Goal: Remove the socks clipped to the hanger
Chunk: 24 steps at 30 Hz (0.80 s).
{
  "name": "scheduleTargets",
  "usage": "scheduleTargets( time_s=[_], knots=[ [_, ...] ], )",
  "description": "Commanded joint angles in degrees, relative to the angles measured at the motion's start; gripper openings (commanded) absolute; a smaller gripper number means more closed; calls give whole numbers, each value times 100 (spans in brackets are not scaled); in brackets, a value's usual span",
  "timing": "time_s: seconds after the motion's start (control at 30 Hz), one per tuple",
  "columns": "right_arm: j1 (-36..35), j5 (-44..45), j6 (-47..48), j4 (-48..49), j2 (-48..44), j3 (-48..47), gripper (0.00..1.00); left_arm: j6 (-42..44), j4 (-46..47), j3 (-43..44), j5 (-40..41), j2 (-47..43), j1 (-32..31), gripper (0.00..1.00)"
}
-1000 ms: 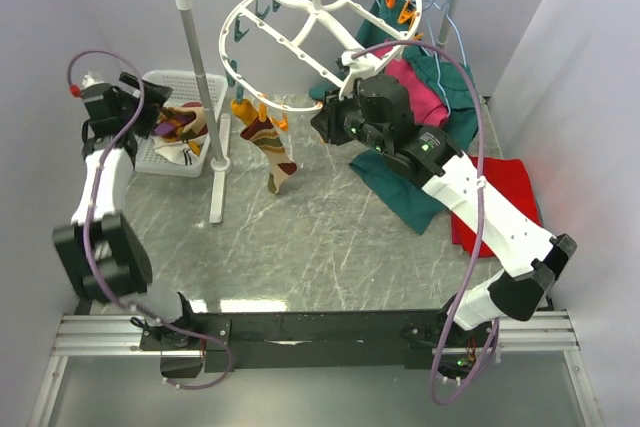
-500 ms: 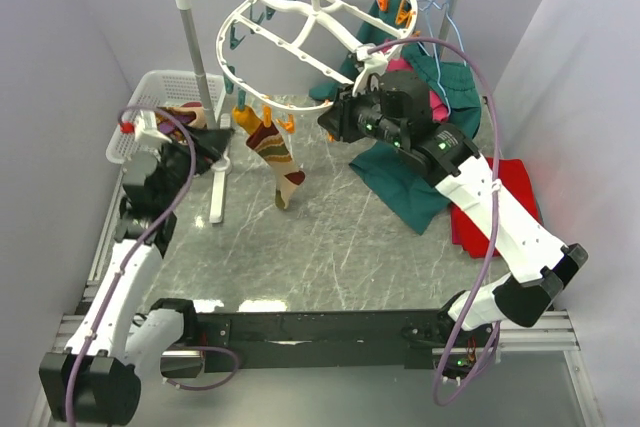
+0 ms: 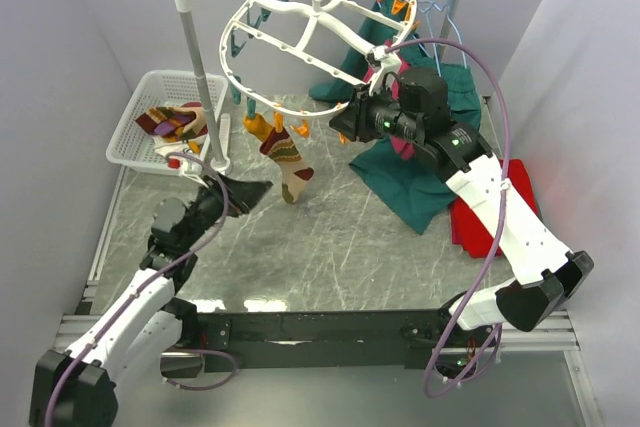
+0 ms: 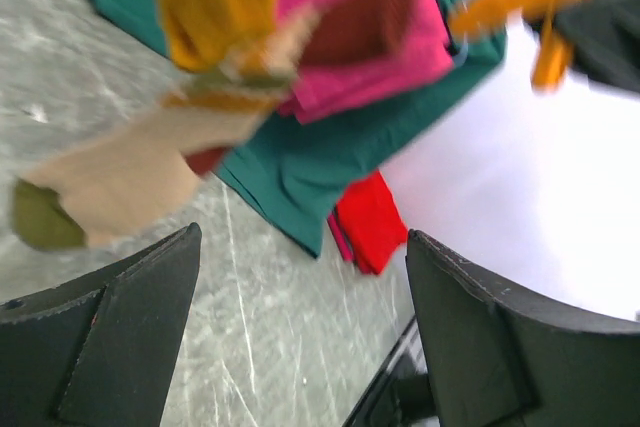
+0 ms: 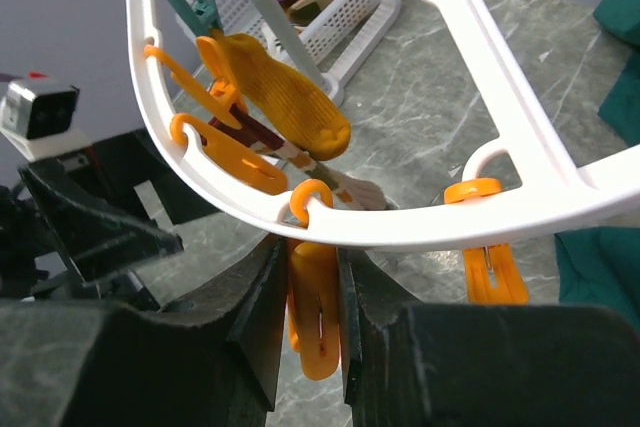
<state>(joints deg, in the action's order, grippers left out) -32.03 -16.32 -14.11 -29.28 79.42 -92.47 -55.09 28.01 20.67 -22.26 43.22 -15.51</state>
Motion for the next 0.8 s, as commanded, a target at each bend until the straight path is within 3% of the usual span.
scheduleTargets(
  time_s=[0.0,0.17,0.3,0.6,0.77],
  knots=[
    [136,-521,-39,194,-207,36,0,691,1110,-203,343,-191,-663,87],
    [171,-662,-74,282,-278,106,0,1938,1154,-107,1434,-218,-1357,87],
    [180,-768,-118,309,-269,141,0,2266,1145,113,2155,465,-1455,86],
    [180,-759,-92,256,-392,176,0,2415,1769,341,2394,1285,-1446,78],
    [180,-847,-127,309,-453,308,1,2354,2523,395,1665,1654,-1455,63]
  ],
)
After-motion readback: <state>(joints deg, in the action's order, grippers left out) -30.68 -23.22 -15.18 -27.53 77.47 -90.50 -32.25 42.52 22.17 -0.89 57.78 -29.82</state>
